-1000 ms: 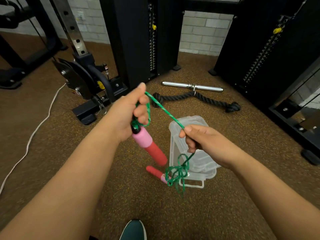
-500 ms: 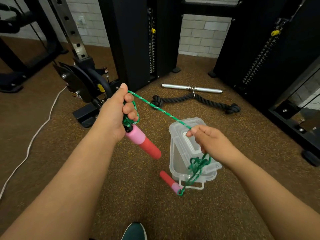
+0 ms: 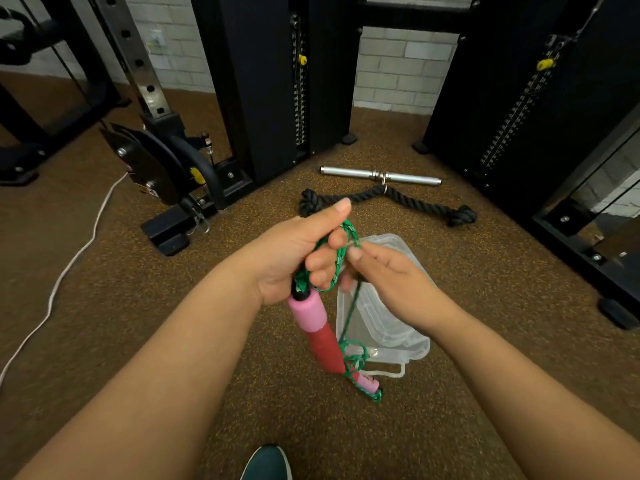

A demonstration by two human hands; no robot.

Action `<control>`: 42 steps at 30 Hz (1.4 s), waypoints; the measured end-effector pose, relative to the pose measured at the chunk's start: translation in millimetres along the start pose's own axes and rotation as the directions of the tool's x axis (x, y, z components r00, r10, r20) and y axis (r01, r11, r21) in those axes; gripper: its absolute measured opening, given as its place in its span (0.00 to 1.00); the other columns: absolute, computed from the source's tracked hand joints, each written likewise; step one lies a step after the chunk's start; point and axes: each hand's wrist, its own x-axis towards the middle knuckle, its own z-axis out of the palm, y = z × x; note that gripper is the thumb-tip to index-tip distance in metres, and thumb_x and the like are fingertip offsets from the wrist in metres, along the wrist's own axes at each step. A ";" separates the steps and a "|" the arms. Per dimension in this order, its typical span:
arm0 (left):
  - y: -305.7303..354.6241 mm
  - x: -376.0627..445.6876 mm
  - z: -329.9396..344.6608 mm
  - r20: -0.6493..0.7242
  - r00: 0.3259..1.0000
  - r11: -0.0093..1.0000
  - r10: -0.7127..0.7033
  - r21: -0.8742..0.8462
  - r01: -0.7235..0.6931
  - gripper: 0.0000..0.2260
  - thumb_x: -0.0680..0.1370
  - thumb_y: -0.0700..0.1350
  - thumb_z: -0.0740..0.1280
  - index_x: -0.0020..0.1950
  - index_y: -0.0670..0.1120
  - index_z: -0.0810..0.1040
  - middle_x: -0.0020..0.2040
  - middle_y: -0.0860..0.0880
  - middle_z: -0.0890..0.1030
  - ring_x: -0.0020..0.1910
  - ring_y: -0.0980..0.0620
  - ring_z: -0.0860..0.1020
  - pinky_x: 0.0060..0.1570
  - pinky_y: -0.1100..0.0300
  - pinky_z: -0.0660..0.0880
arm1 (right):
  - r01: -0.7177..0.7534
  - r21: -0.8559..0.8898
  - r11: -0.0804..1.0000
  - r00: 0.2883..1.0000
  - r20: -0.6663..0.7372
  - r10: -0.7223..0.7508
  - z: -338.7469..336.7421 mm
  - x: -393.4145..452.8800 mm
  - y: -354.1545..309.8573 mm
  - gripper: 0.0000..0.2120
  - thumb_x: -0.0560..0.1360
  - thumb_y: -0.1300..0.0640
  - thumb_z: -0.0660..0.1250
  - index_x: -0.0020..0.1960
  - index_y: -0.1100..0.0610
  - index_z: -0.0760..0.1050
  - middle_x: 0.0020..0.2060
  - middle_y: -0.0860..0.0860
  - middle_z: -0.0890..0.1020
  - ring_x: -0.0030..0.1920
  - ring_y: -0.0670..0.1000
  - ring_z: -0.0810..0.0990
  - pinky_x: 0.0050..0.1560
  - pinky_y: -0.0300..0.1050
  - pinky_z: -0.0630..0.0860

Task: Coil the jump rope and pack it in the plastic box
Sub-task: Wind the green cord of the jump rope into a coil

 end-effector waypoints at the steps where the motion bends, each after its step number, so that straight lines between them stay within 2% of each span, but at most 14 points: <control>1: 0.4 -1.3 -1.9 0.007 1.000 0.999 -0.008 -0.046 0.008 0.18 0.72 0.59 0.63 0.27 0.49 0.69 0.16 0.54 0.63 0.16 0.56 0.64 0.22 0.65 0.65 | -0.014 0.020 1.000 0.998 -0.057 0.015 -5.7 0.6 -1.5 0.14 0.81 0.55 0.55 0.48 0.61 0.76 0.31 0.54 0.76 0.37 0.52 0.80 0.53 0.52 0.76; 3: 0.7 -2.9 -7.0 0.000 1.000 0.993 -0.010 -0.121 0.010 0.18 0.71 0.59 0.64 0.27 0.49 0.69 0.16 0.54 0.63 0.16 0.57 0.64 0.22 0.65 0.65 | -0.027 0.049 0.998 0.975 -0.221 0.037 -14.6 1.1 -2.3 0.14 0.81 0.53 0.55 0.42 0.54 0.75 0.27 0.49 0.69 0.30 0.49 0.74 0.44 0.51 0.77; 5: 0.5 -2.8 -9.6 -0.029 1.000 0.984 0.000 -0.176 -0.005 0.17 0.72 0.59 0.63 0.29 0.49 0.71 0.17 0.55 0.64 0.17 0.57 0.65 0.23 0.65 0.66 | -0.068 -0.083 0.994 0.946 -0.322 0.037 -14.9 0.6 2.9 0.15 0.81 0.51 0.54 0.41 0.51 0.75 0.27 0.47 0.68 0.29 0.48 0.69 0.37 0.44 0.75; 7: -0.2 -0.4 -9.4 -0.064 0.998 0.972 0.023 -0.233 -0.037 0.18 0.76 0.58 0.62 0.32 0.48 0.77 0.20 0.54 0.70 0.20 0.57 0.69 0.26 0.65 0.69 | -0.108 -0.350 0.930 0.969 -0.245 0.020 -3.9 -3.0 9.9 0.13 0.81 0.51 0.54 0.43 0.50 0.74 0.28 0.47 0.71 0.29 0.48 0.70 0.34 0.42 0.71; 10: 0.0 3.8 -10.8 -0.124 0.990 0.941 0.073 -0.320 -0.109 0.22 0.80 0.56 0.56 0.47 0.43 0.83 0.31 0.50 0.82 0.28 0.55 0.77 0.32 0.64 0.75 | -0.043 -0.561 0.827 0.999 -0.038 0.027 13.8 -8.6 21.2 0.10 0.81 0.51 0.53 0.46 0.53 0.70 0.36 0.53 0.77 0.38 0.53 0.75 0.41 0.51 0.73; 14: -1.3 8.4 -13.9 -0.166 0.983 0.940 0.081 -0.314 -0.130 0.28 0.81 0.59 0.47 0.67 0.42 0.73 0.55 0.44 0.84 0.50 0.51 0.83 0.55 0.58 0.75 | 0.080 -0.662 0.745 0.997 0.053 -0.060 18.5 -11.0 13.1 0.13 0.81 0.48 0.51 0.46 0.54 0.68 0.38 0.51 0.77 0.40 0.53 0.76 0.42 0.53 0.73; 17: -4.8 11.0 -9.8 -0.201 0.975 0.976 0.090 -0.175 -0.126 0.30 0.81 0.61 0.44 0.73 0.43 0.66 0.61 0.43 0.81 0.58 0.49 0.80 0.62 0.56 0.71 | 0.161 -0.738 0.656 0.987 0.136 -0.090 21.1 -12.4 3.8 0.13 0.81 0.46 0.51 0.41 0.50 0.63 0.33 0.46 0.71 0.37 0.51 0.73 0.38 0.50 0.69; 22: -14.7 11.8 -8.3 -0.200 0.979 0.964 0.043 0.264 0.012 0.36 0.76 0.70 0.42 0.72 0.49 0.69 0.56 0.47 0.83 0.57 0.51 0.81 0.59 0.57 0.73 | 0.187 -0.590 0.785 0.982 0.127 -0.139 18.1 -13.5 -11.9 0.14 0.78 0.45 0.53 0.43 0.50 0.73 0.39 0.48 0.80 0.41 0.49 0.78 0.44 0.53 0.75; 26: -16.4 6.1 -10.4 -0.141 0.989 0.887 -0.053 0.447 0.111 0.41 0.70 0.76 0.40 0.50 0.49 0.82 0.50 0.46 0.84 0.54 0.50 0.81 0.65 0.49 0.69 | 0.153 -0.422 0.894 0.987 0.026 -0.157 5.5 -12.7 -26.6 0.13 0.78 0.47 0.57 0.42 0.51 0.76 0.38 0.53 0.81 0.39 0.48 0.79 0.40 0.43 0.75; 28: -14.6 3.0 -8.4 -0.026 0.993 0.904 -0.117 0.410 0.118 0.44 0.72 0.73 0.37 0.45 0.42 0.81 0.44 0.41 0.85 0.46 0.48 0.83 0.60 0.50 0.73 | 0.119 -0.325 0.938 0.991 -0.026 -0.135 -0.8 -11.6 -32.2 0.13 0.79 0.53 0.59 0.41 0.58 0.75 0.33 0.52 0.80 0.32 0.44 0.76 0.35 0.35 0.73; 31: -10.4 -0.5 -5.3 0.097 0.973 0.903 -0.208 0.402 0.153 0.45 0.72 0.72 0.39 0.55 0.38 0.78 0.39 0.40 0.85 0.38 0.46 0.82 0.48 0.55 0.78 | 0.042 -0.255 0.966 0.986 -0.148 -0.082 -11.3 -4.9 -29.8 0.14 0.79 0.52 0.59 0.37 0.55 0.73 0.26 0.42 0.73 0.28 0.39 0.71 0.34 0.37 0.71; 35: -5.4 -4.1 0.2 0.194 0.972 0.920 -0.131 0.389 0.046 0.26 0.74 0.62 0.56 0.54 0.43 0.79 0.28 0.48 0.81 0.26 0.53 0.76 0.33 0.62 0.75 | -0.055 -0.141 0.988 0.978 -0.208 0.025 -12.2 2.2 -21.5 0.16 0.79 0.49 0.58 0.35 0.52 0.70 0.25 0.42 0.68 0.25 0.39 0.67 0.28 0.34 0.67; 38: -7.5 -2.6 -2.3 0.122 0.990 0.955 -0.070 0.293 0.031 0.19 0.77 0.56 0.60 0.43 0.42 0.81 0.21 0.50 0.73 0.22 0.55 0.70 0.29 0.63 0.70 | -0.075 -0.043 0.996 0.978 -0.199 0.065 -8.2 2.4 -15.9 0.16 0.80 0.49 0.58 0.35 0.53 0.71 0.25 0.43 0.69 0.26 0.41 0.67 0.30 0.36 0.70; 42: -4.1 -0.8 -8.2 0.013 1.000 0.998 0.020 0.061 -0.020 0.18 0.80 0.54 0.57 0.37 0.45 0.74 0.18 0.54 0.65 0.19 0.56 0.64 0.26 0.63 0.66 | -0.153 0.132 0.979 0.979 -0.116 0.168 -10.7 0.8 -8.8 0.16 0.80 0.49 0.57 0.37 0.54 0.73 0.26 0.47 0.71 0.31 0.48 0.73 0.46 0.48 0.73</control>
